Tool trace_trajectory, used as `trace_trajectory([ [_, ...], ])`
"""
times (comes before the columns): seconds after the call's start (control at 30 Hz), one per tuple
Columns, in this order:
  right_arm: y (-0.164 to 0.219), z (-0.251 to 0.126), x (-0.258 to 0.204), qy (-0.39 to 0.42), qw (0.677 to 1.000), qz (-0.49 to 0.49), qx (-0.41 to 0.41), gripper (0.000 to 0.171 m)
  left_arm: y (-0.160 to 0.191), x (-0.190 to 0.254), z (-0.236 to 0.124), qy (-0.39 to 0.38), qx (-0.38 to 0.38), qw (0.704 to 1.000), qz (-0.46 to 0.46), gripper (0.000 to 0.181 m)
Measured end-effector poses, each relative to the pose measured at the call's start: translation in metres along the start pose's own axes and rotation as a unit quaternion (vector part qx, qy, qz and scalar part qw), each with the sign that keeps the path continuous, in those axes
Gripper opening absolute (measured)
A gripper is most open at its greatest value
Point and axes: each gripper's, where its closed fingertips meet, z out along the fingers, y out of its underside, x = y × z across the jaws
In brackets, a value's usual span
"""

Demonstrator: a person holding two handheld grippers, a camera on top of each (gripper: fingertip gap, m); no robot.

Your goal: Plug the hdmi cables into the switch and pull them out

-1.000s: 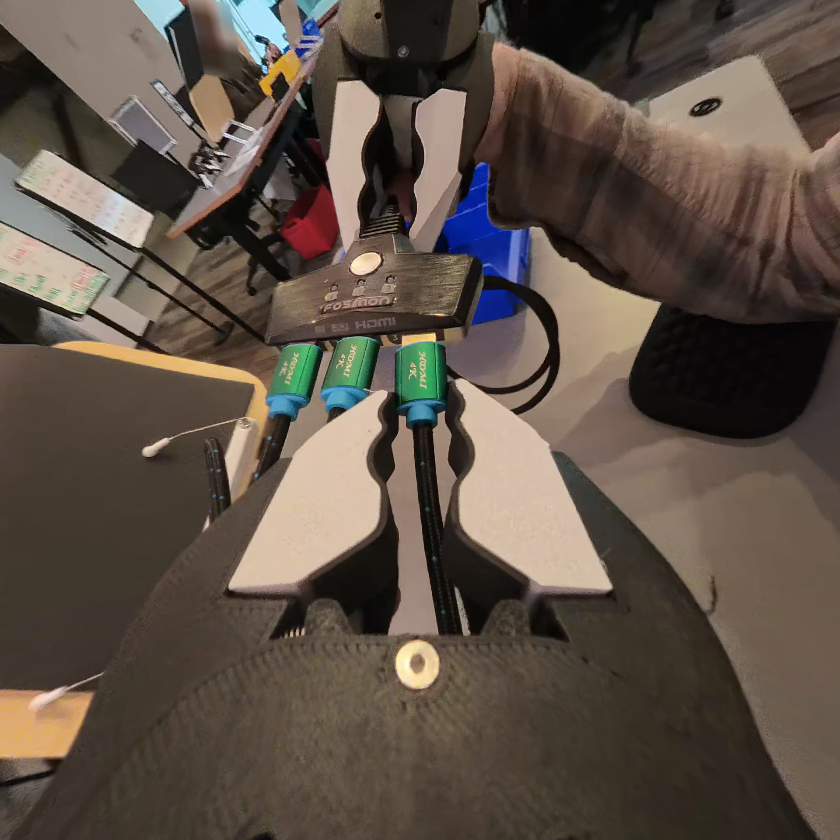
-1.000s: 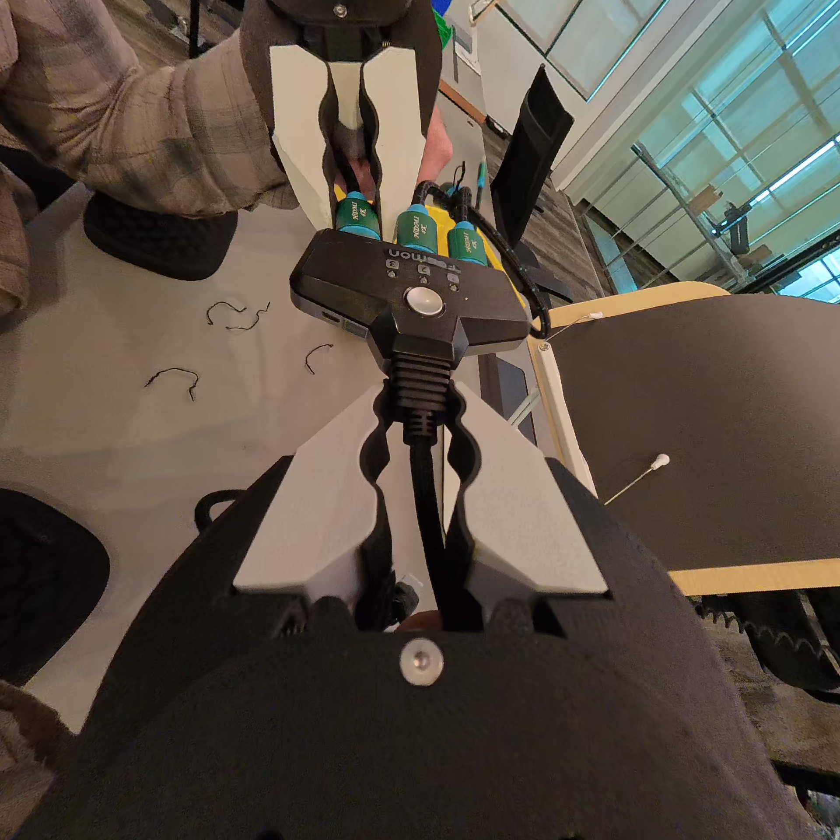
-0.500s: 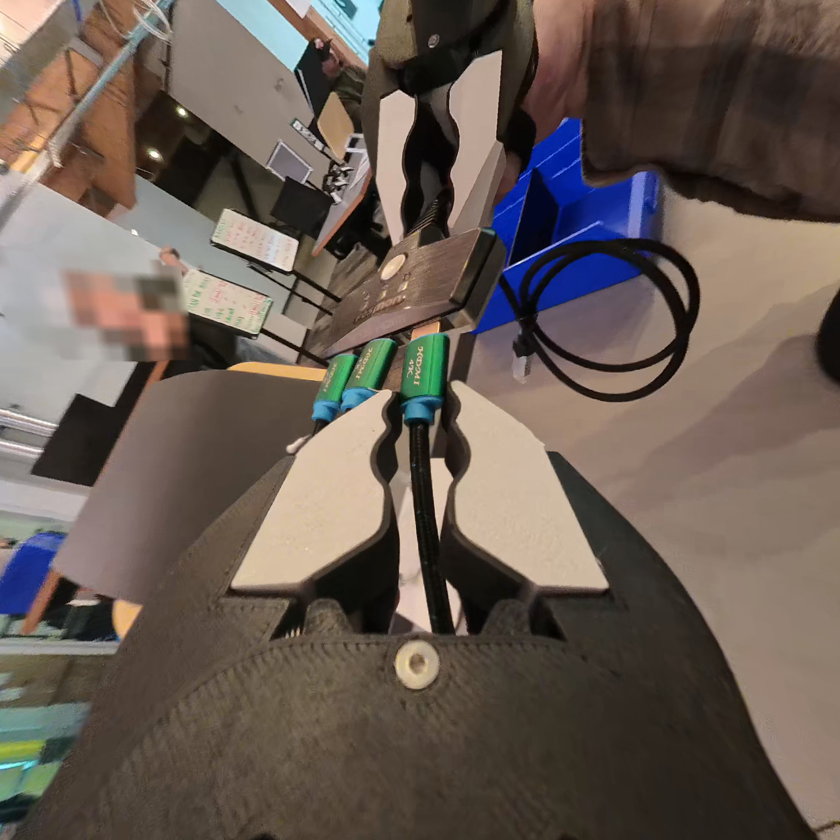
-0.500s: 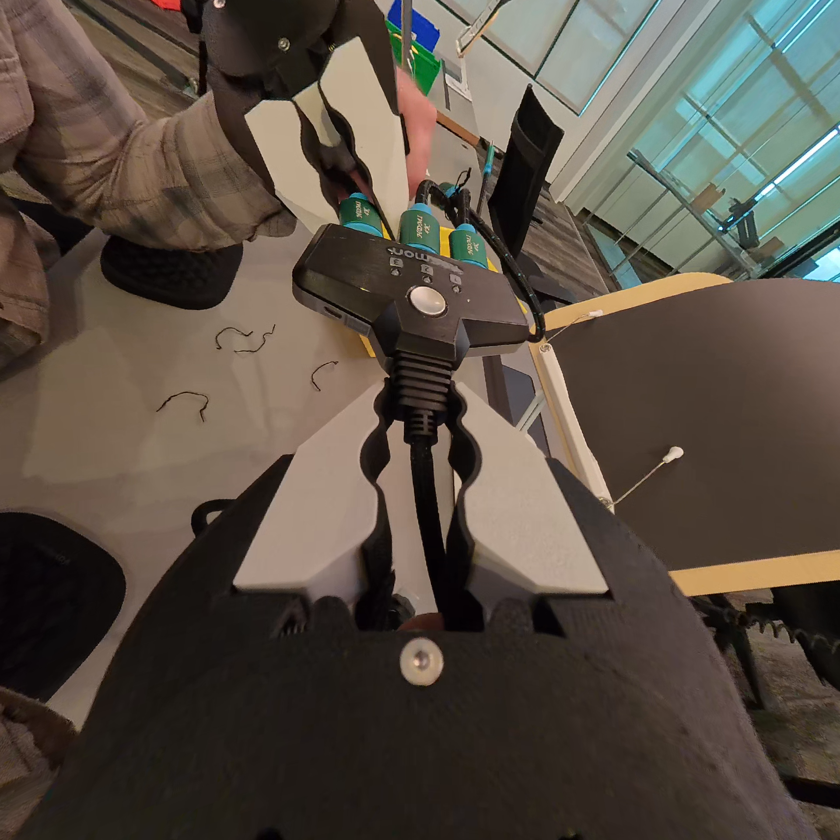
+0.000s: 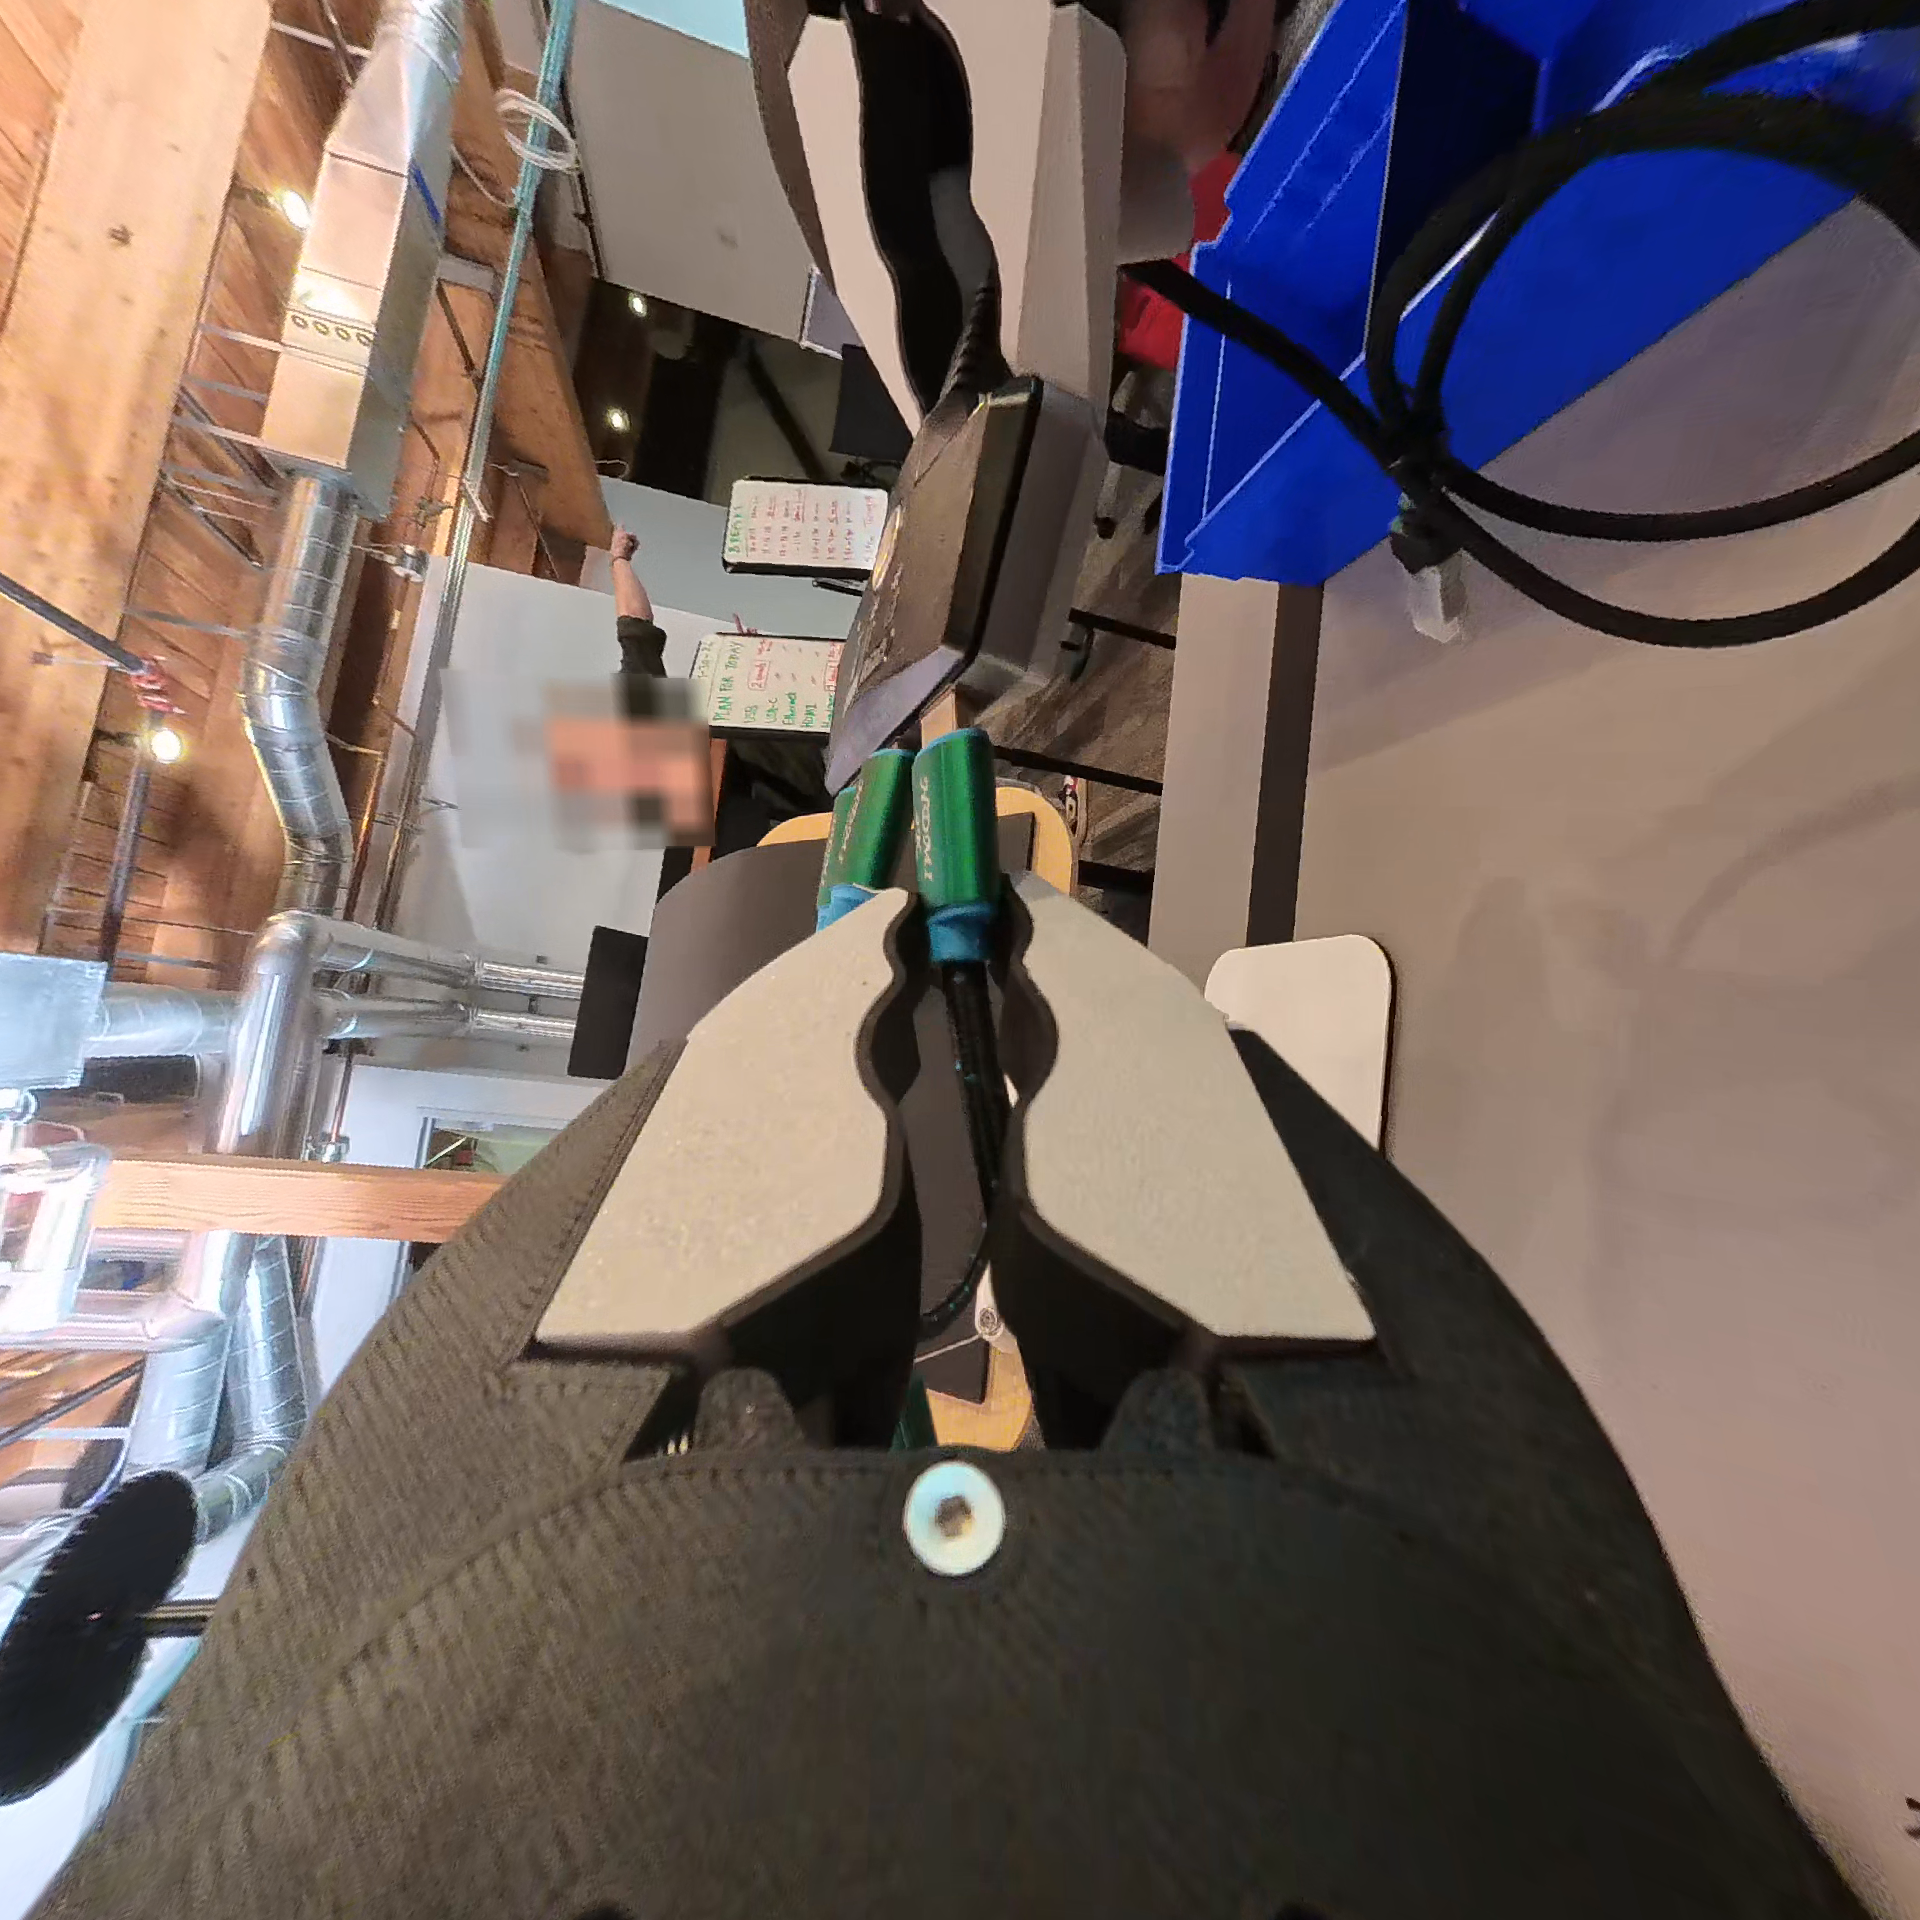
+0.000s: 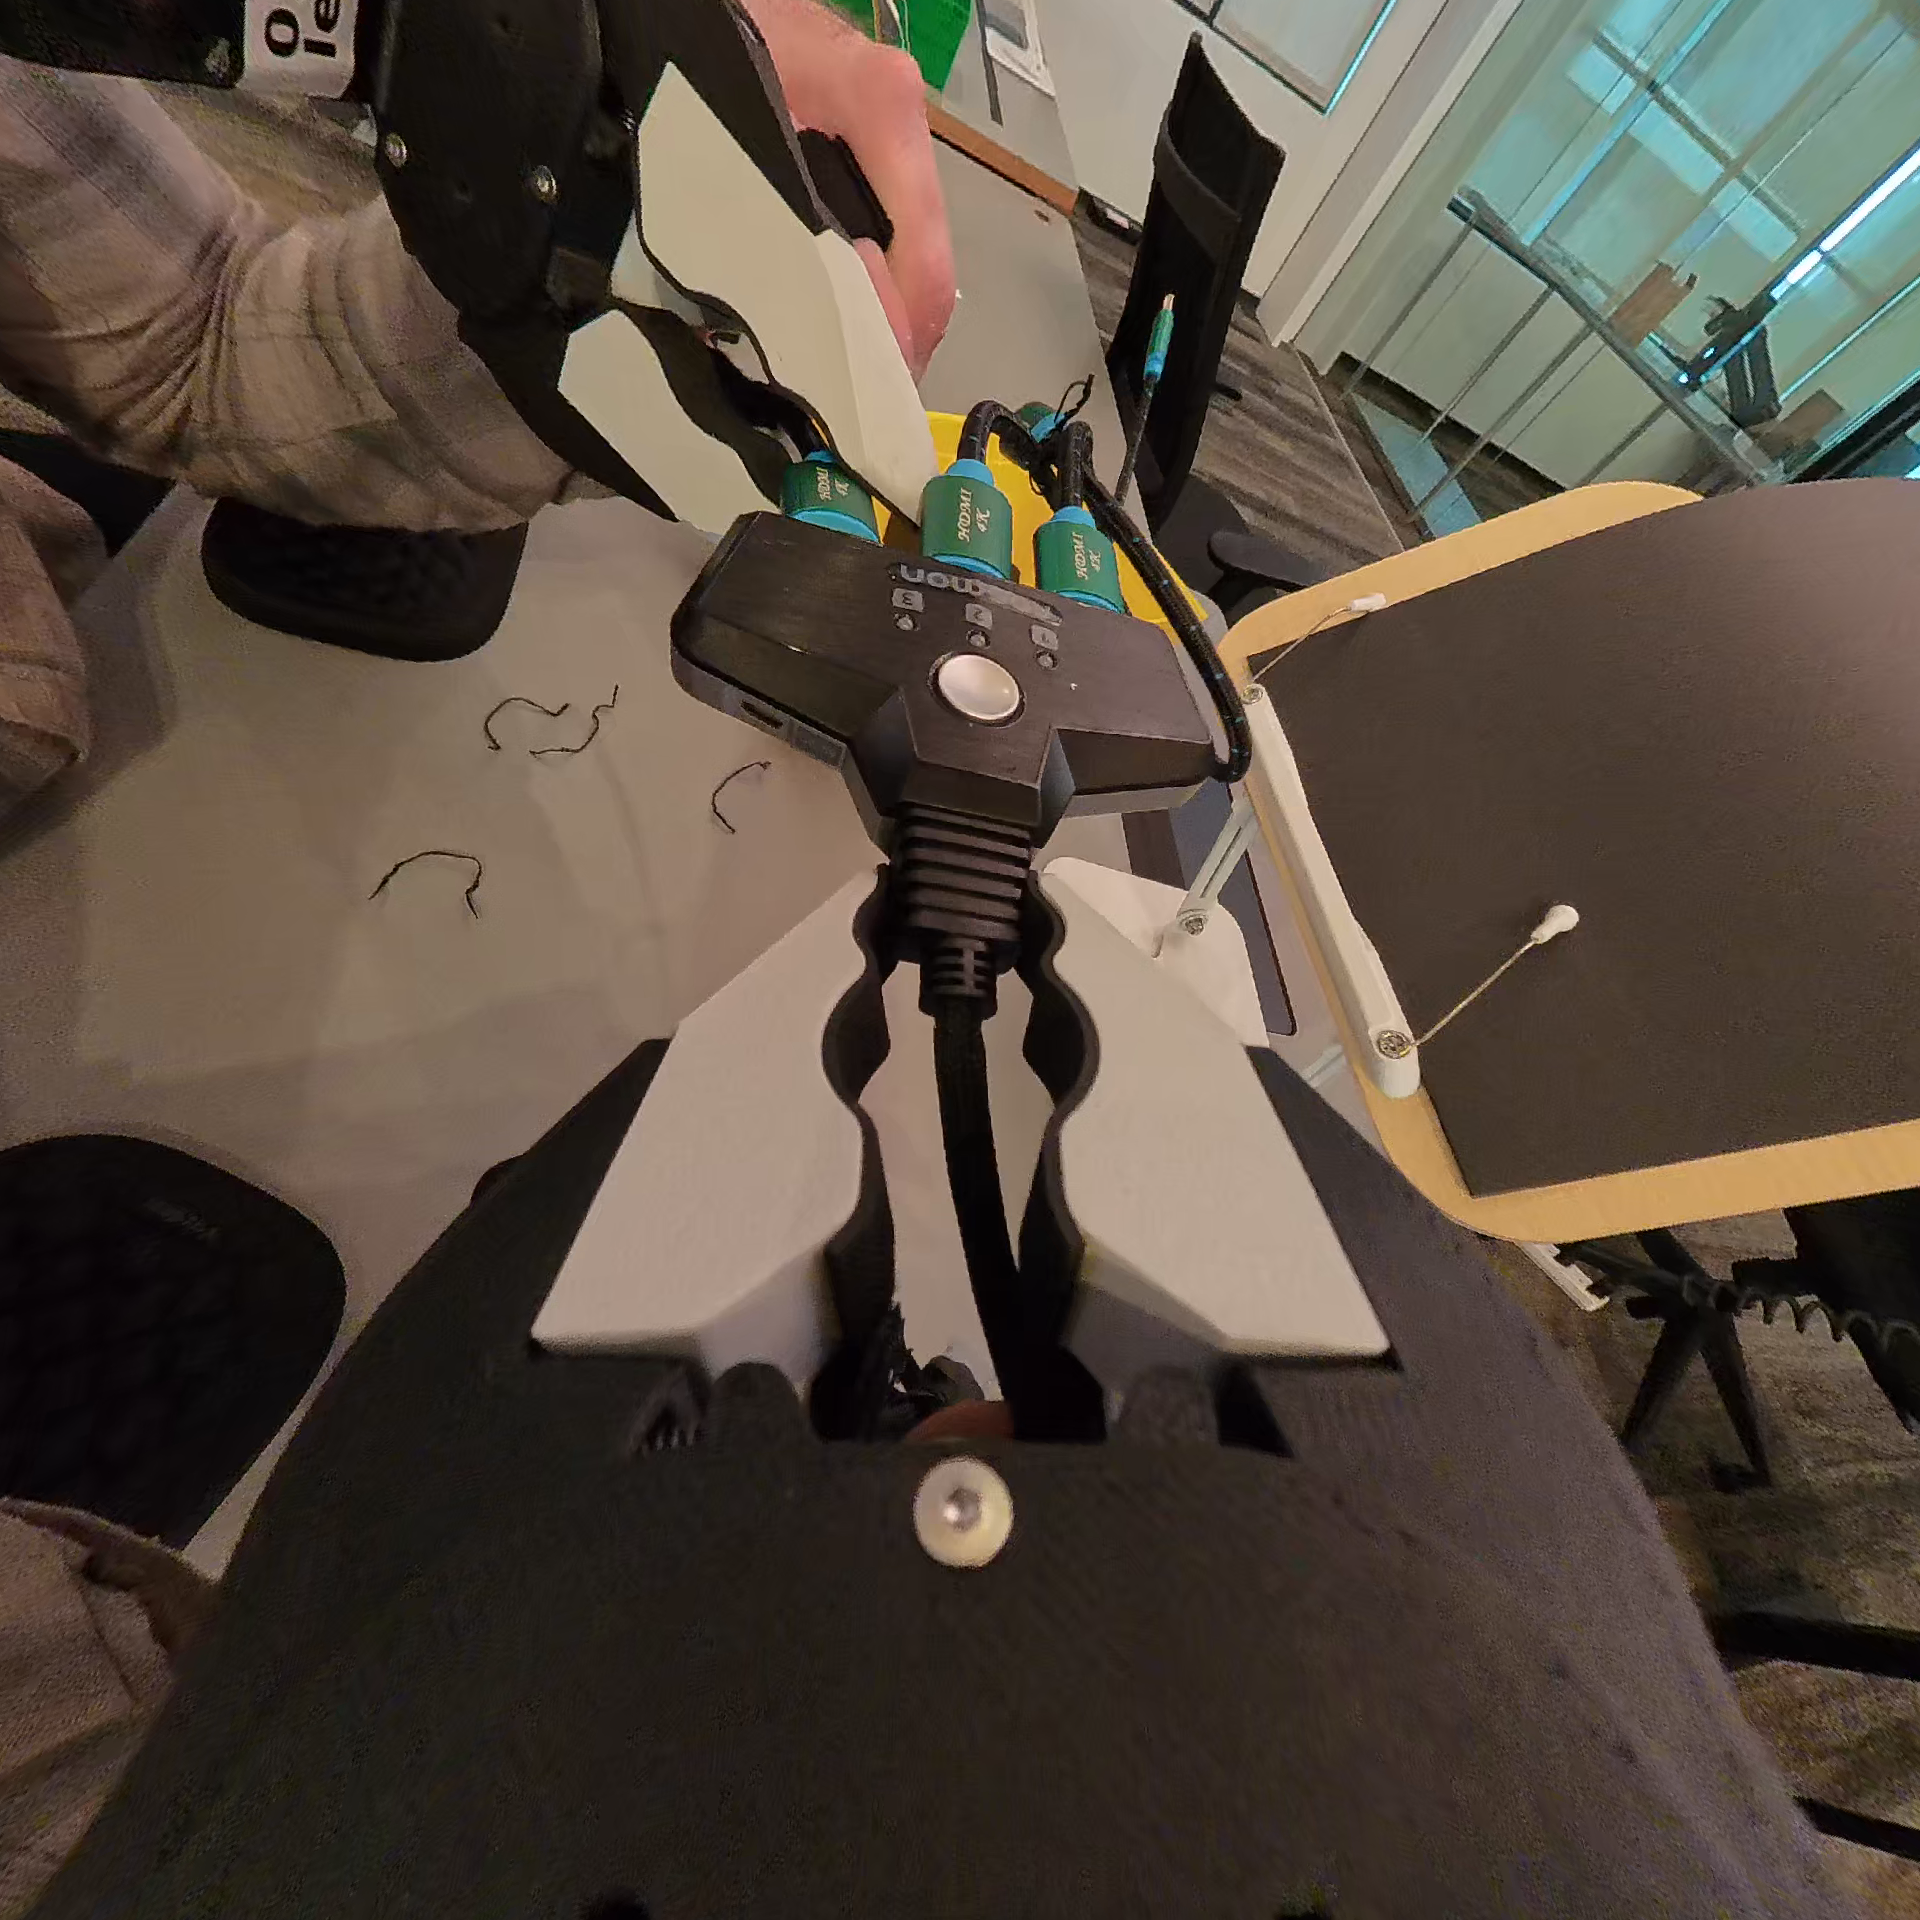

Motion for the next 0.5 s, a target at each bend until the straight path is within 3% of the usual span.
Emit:
trace_trajectory([
  [0.5,-0.007,-0.001,0.001,0.023,0.999,-0.04,-0.007,0.019,0.003,0.001,-0.004,0.192,-0.011,0.977,0.094,0.011],
])
